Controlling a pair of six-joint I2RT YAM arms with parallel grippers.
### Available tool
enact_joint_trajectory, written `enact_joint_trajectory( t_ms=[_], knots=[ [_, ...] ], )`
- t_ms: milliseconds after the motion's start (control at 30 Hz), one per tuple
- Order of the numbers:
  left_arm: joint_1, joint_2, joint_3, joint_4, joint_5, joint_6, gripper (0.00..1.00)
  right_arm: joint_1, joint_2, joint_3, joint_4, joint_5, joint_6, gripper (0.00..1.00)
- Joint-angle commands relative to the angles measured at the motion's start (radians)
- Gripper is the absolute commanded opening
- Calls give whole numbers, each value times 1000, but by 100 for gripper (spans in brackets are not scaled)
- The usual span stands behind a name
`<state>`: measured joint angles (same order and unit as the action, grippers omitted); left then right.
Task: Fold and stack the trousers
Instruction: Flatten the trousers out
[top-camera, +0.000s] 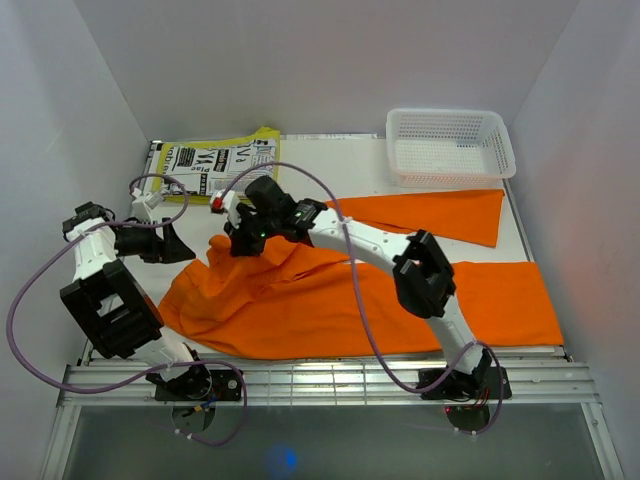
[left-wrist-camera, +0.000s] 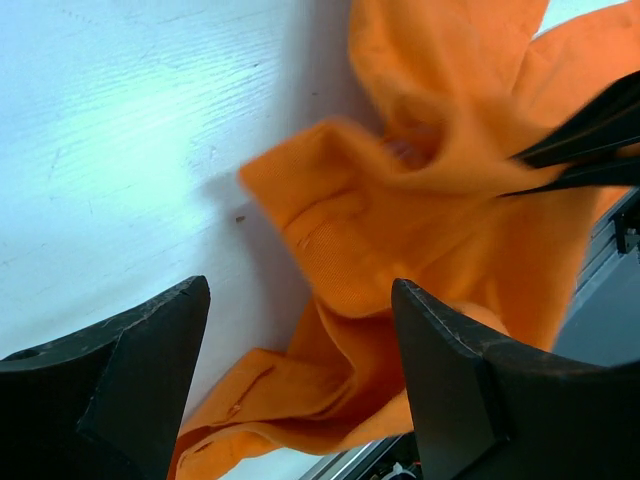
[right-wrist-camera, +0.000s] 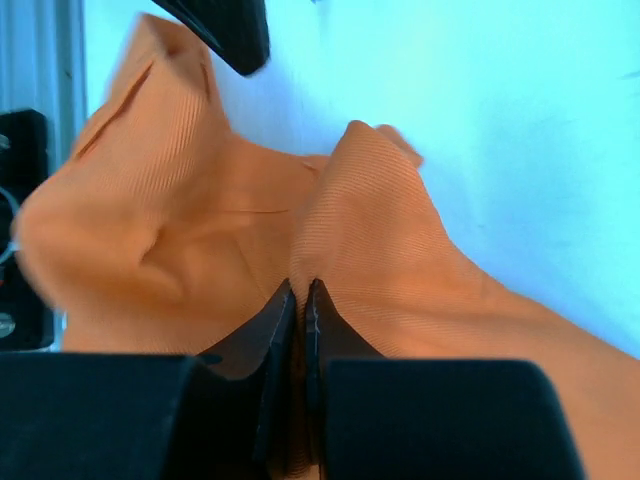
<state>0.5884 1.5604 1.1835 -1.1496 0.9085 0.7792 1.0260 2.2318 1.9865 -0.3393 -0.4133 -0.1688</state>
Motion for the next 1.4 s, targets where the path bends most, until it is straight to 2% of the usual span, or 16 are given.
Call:
enact_joint_trajectory(
  t_ms=[0,100,167,267,400,467,600,700,767,800,933,1167,1367],
  knots=[
    [7,-53,77,-93,128,150,84,-40,-248,-118,263,-18,81,8],
    [7,-57,117,-209,214,248,85,-46,-342,-280,390,-31,107,8],
    [7,-60,143,-251,257,293,86,-49,-357,-310,419,-57,118,8],
    [8,-66,149,-243,268,284,86,-56,-379,-373,488,-109,153,8],
    [14,-63,160,-199,308,227,86,-57,-423,-475,582,-165,121,8],
    [14,-63,163,-182,317,210,85,-57,-463,-581,618,-147,111,8],
    [7,-71,133,-194,273,296,81,-49,-547,-800,713,-125,147,8],
    [-33,-95,76,-206,205,368,78,-15,-603,-929,689,-108,124,9],
    [-93,-128,42,-182,155,376,78,8,-636,-992,663,-108,111,17],
    [-116,-138,9,-164,138,346,78,14,-647,-1008,648,-105,94,24],
    [-240,-172,-51,-26,84,250,78,25,-702,-1071,539,-101,58,41],
    [-435,-145,-103,33,20,157,80,20,-793,-1161,510,-47,26,40],
    [-467,-112,-154,155,-37,69,86,-20,-822,-1160,503,-39,14,41]
  ],
)
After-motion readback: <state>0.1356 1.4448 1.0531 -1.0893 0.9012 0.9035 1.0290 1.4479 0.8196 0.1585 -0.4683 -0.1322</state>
